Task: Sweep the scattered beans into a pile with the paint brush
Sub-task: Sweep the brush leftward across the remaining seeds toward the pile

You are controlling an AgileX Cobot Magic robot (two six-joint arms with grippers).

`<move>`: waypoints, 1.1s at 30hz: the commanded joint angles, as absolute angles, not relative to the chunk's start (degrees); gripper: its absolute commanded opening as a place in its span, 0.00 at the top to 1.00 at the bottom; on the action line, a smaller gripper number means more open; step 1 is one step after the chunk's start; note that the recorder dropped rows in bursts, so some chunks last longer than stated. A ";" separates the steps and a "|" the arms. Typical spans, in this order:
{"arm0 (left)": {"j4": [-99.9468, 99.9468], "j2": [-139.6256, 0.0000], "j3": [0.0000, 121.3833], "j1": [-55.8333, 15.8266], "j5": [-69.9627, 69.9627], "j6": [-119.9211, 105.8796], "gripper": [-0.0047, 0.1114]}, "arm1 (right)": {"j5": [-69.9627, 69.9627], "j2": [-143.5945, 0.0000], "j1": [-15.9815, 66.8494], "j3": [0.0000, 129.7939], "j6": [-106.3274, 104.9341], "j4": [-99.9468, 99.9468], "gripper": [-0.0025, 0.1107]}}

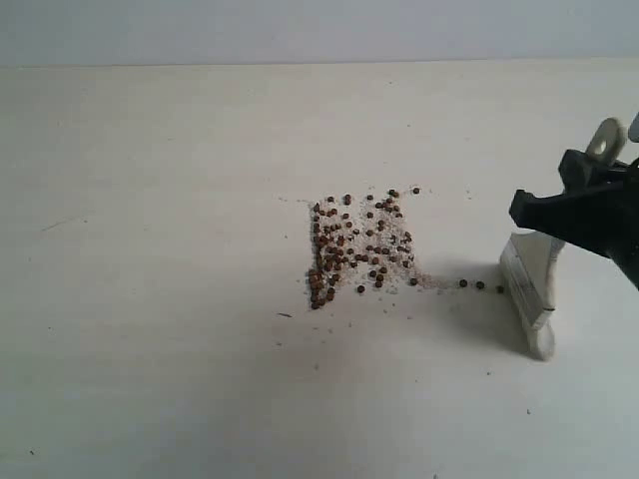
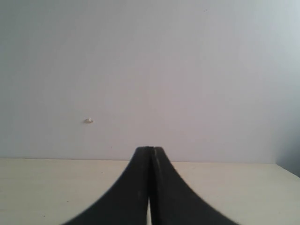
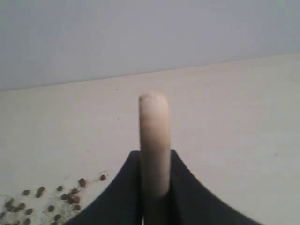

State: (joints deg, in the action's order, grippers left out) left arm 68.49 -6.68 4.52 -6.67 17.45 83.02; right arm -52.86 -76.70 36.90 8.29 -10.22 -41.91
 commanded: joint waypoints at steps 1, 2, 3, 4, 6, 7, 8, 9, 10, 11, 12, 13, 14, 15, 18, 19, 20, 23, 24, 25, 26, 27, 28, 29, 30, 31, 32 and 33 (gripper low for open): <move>68.41 -6.49 4.35 -6.65 17.65 83.02 0.96 | -54.48 -79.94 36.61 8.00 0.00 -35.26 0.98; 68.41 -6.49 4.35 -6.65 17.65 83.02 0.96 | -54.59 -80.66 36.61 8.26 1.40 -34.50 0.98; 68.41 -6.49 4.35 -6.65 17.65 83.02 0.96 | -54.59 -81.29 36.61 8.79 1.98 -33.93 0.98; 68.41 -6.49 4.35 -6.65 17.65 83.02 0.96 | -54.41 -81.93 36.61 9.32 3.11 -33.05 0.98; 68.41 -6.49 4.35 -6.65 17.65 83.02 0.96 | -54.29 -83.07 36.61 10.51 5.22 -31.84 0.98; 68.41 -6.49 4.35 -6.65 17.65 83.02 0.96 | -54.16 -83.78 36.61 11.28 6.21 -31.25 0.98; 68.41 -6.49 4.35 -6.65 17.65 83.02 0.96 | -53.91 -84.45 36.61 12.07 6.86 -31.12 0.98; 68.41 -6.49 4.35 -6.65 17.65 83.02 0.96 | -53.55 -85.02 36.61 12.79 7.54 -31.22 0.98; 68.41 -6.49 4.35 -6.65 17.65 83.02 0.96 | -53.28 -85.77 36.61 13.67 7.99 -31.35 0.98; 68.41 -6.49 4.35 -6.65 17.65 83.02 0.96 | -53.30 -86.57 36.61 14.47 8.50 -31.35 0.98; 68.41 -6.49 4.35 -6.65 17.65 83.02 0.96 | -53.13 -87.43 36.61 15.13 9.07 -31.35 0.98; 68.41 -6.49 4.35 -6.65 17.65 83.02 0.96 | -53.00 -88.29 36.61 15.93 9.86 -31.35 0.98; 68.41 -6.49 4.35 -6.65 17.65 83.02 0.96 | -52.90 -89.23 36.61 16.68 10.61 -31.35 0.98; 68.41 -6.49 4.35 -6.65 17.65 83.02 0.96 | -52.79 -90.04 36.61 17.40 10.89 -31.35 0.98; 68.41 -6.49 4.35 -6.65 17.65 83.02 0.96 | -52.79 -92.58 36.61 19.27 12.16 -31.35 0.98; 68.41 -6.49 4.35 -6.65 17.65 83.02 0.96 | -52.79 -93.33 36.61 19.81 12.16 -31.35 0.98; 68.41 -6.49 4.35 -6.65 17.65 83.02 0.96 | -52.79 -93.97 36.61 20.21 12.29 -31.35 0.98; 68.41 -6.49 4.35 -6.65 17.65 83.02 0.96 | -52.30 -94.45 36.61 20.43 12.29 -31.13 0.98; 68.41 -6.49 4.35 -6.65 17.65 83.02 0.96 | -52.30 -94.45 36.61 20.43 12.29 -31.13 0.98; 68.41 -6.49 4.35 -6.65 17.65 83.02 0.96 | -52.30 -94.23 36.61 20.43 12.18 -31.13 0.98; 68.41 -6.49 4.35 -6.65 17.65 83.02 0.96 | -52.16 -93.93 36.61 20.43 12.18 -31.13 0.98; 68.41 -6.49 4.35 -6.65 17.65 83.02 0.96 | -52.16 -93.53 36.61 20.43 12.18 -31.13 0.98; 68.41 -6.49 4.35 -6.65 17.65 83.02 0.96 | -52.16 -93.10 36.61 20.43 12.18 -31.13 0.98; 68.41 -6.49 4.35 -6.65 17.65 83.02 0.96 | -52.16 -92.70 36.61 20.43 12.18 -31.13 0.98; 68.41 -6.49 4.35 -6.65 17.65 83.02 0.96 | -52.16 -91.98 36.61 20.43 12.07 -31.13 0.98; 68.41 -6.49 4.35 -6.65 17.65 83.02 0.96 | -51.97 -91.28 36.61 20.43 11.46 -31.41 0.98; 68.41 -6.49 4.35 -6.65 17.65 83.02 0.96 | -51.70 -90.67 36.61 20.43 9.89 -31.62 0.98; 68.41 -6.49 4.35 -6.65 17.65 83.02 0.96 | -50.89 -89.88 36.61 20.43 7.90 -31.62 0.98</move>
State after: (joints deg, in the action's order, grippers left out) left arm 68.49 -6.68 4.52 -6.67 17.45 83.02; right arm -52.74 -91.57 36.90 20.38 11.17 -31.84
